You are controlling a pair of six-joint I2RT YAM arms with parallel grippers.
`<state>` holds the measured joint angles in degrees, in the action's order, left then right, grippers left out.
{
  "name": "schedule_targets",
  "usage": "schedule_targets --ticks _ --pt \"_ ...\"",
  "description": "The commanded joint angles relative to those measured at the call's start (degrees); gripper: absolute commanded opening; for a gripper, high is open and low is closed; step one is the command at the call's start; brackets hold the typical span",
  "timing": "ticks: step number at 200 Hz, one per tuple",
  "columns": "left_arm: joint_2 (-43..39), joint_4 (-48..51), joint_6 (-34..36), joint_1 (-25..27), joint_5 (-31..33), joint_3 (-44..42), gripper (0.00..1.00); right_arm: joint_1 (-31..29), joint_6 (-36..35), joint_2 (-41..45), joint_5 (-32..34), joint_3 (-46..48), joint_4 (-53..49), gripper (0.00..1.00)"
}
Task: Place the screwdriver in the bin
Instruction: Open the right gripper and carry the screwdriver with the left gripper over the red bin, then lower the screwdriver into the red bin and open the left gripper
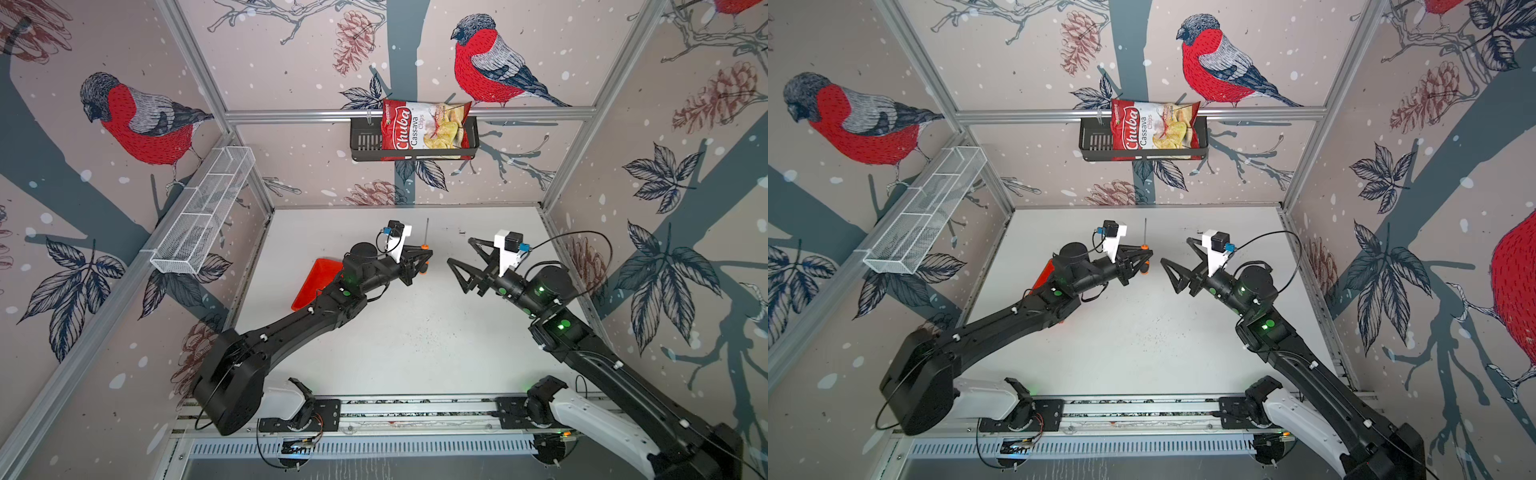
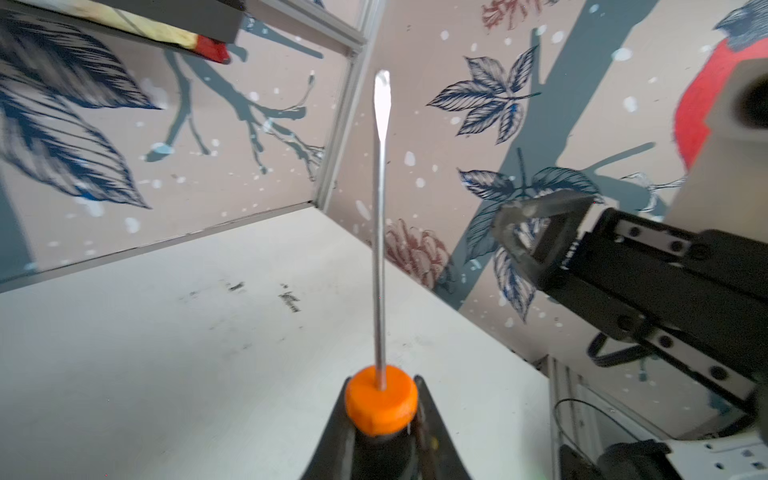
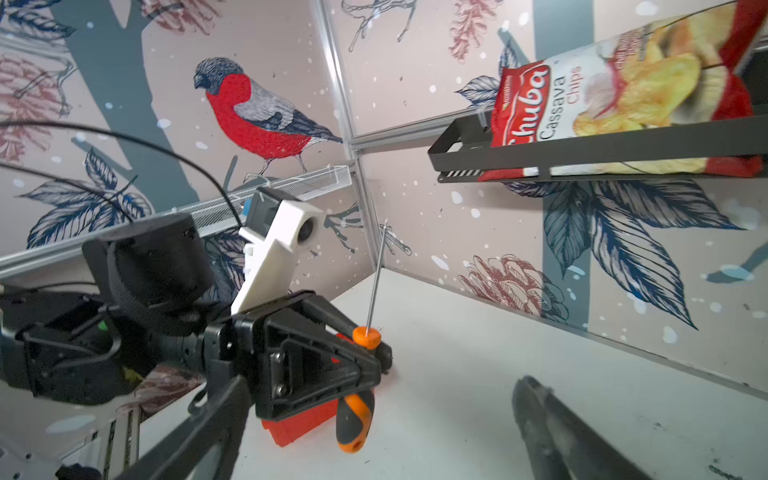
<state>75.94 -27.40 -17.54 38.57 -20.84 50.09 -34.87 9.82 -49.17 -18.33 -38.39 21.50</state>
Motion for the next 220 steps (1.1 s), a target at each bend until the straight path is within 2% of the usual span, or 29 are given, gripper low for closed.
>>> schedule_targets --ticks 1,47,72,92,151,173,220 --pt "-4.2 13.4 7.0 -1.7 7.7 -0.5 0.01 -3.4 -7.2 -2.3 2.3 -1.5 -1.4 1.0" --pt "-10.8 31.5 16.3 -9.4 16.8 0.3 0.01 -10.6 -13.7 -9.9 6.6 -4.6 -2.6 1.0" --pt "-11.7 40.6 19.9 -12.9 23.3 2.1 0.02 -13.8 -16.2 -13.8 7.1 -6.7 -3.6 1.0" --pt "-11.9 44.9 25.9 -14.6 27.1 2.4 0.02 -15.8 -18.6 -16.0 6.4 -7.9 -4.3 0.99" --pt "-8.7 45.6 37.6 -16.9 43.2 -1.4 0.02 -19.1 -21.7 -21.5 4.4 -11.4 -6.0 1.0" --pt "-8.0 43.0 40.1 -17.3 46.2 -4.0 0.02 -19.4 -21.1 -22.3 4.2 -11.3 -5.9 1.0" --pt "-1.1 45.0 38.2 -18.3 48.2 -4.2 0.03 -19.4 -19.8 -23.7 3.7 -10.7 -5.4 1.0"
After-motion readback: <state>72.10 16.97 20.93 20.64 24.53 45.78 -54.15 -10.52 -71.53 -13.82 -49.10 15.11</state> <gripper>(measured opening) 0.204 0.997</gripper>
